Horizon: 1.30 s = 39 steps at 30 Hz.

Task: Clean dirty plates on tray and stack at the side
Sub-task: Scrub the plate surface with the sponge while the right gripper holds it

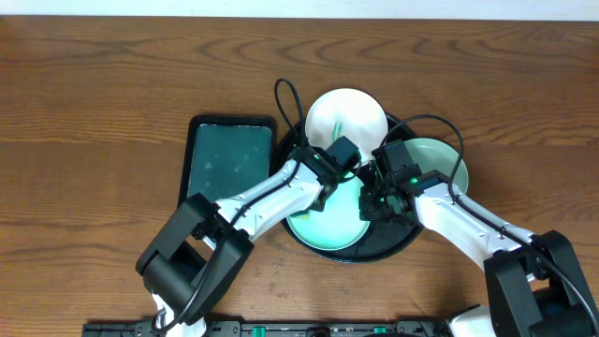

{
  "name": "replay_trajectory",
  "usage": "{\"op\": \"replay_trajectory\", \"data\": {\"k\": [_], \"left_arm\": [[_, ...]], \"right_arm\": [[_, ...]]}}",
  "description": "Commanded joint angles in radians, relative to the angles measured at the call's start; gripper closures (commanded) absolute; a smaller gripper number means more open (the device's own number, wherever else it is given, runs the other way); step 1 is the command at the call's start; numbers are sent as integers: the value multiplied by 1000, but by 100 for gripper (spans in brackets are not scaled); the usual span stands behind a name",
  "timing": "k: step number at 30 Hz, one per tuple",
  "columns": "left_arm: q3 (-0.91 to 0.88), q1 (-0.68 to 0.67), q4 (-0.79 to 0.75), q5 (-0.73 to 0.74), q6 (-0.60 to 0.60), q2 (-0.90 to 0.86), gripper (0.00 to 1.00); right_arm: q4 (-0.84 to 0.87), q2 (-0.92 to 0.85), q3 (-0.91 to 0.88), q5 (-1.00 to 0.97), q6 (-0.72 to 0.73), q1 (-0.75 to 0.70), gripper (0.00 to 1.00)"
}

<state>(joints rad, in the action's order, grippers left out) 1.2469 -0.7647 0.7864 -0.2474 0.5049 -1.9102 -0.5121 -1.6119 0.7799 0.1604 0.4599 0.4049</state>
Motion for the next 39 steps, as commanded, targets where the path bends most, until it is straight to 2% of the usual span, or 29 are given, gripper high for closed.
{"op": "replay_trajectory", "data": {"k": [1,5,7,16,18,23,26,30,35,39], "left_arm": [[-42,37,22,0,16,-47,93],[-42,37,-99,8,13,-48,93],[-42,37,-168,61,12,-48,93],[-51,32,-470,623,18,-76,92],[-51,28,-490,735,21,-86,93],[-51,27,-446,843,21,-87,93],[-51,27,-375,836,20,-87,93],[-51,27,-267,724,21,-86,93],[-49,27,-114,325,85,-66,93],[-34,28,-90,42,83,-45,93]], "right_arm": [[-30,-53,-43,-108,-12,1,99],[-30,-53,-43,-108,-12,1,99],[-31,-53,-43,-107,-12,1,99],[-42,-53,-43,-107,-12,1,99],[-41,-53,-43,-108,-12,1,99],[-41,-53,-43,-111,-12,1,99],[-41,-53,-43,-111,-12,1,99],[-40,-53,-43,-111,-12,1,99],[-40,-53,-43,-111,-12,1,99],[-40,-53,-43,-111,-12,1,99]]}}
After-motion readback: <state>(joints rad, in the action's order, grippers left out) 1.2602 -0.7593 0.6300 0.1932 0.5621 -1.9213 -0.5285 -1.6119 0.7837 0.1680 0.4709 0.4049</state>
